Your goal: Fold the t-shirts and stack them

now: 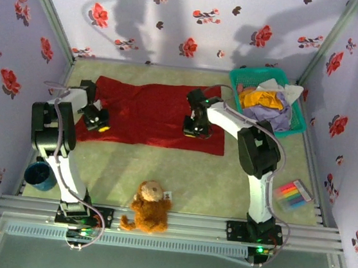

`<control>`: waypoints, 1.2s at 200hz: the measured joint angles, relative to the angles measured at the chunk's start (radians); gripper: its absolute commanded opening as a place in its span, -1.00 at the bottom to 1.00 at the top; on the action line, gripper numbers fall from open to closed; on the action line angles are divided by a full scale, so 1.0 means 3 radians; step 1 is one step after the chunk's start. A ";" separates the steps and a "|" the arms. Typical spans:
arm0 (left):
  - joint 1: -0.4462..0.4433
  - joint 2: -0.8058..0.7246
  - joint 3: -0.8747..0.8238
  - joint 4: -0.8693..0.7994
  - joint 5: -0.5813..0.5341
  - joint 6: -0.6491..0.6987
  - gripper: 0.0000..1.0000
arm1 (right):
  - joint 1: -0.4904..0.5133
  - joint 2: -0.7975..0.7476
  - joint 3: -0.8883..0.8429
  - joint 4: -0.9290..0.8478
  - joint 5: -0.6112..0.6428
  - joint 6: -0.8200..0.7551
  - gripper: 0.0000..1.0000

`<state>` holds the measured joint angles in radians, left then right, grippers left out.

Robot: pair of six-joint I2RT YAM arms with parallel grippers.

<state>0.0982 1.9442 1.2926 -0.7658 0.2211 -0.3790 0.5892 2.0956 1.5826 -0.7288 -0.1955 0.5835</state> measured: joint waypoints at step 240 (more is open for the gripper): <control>0.0108 -0.0942 -0.0409 -0.0518 0.0369 -0.0534 0.03 | 0.0290 -0.1186 -0.1183 -0.0483 -0.0177 0.0178 0.09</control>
<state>0.1307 1.6615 1.1698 -0.9211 0.3317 -0.5392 0.6762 1.7397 1.2278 -0.8738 -0.2485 0.6369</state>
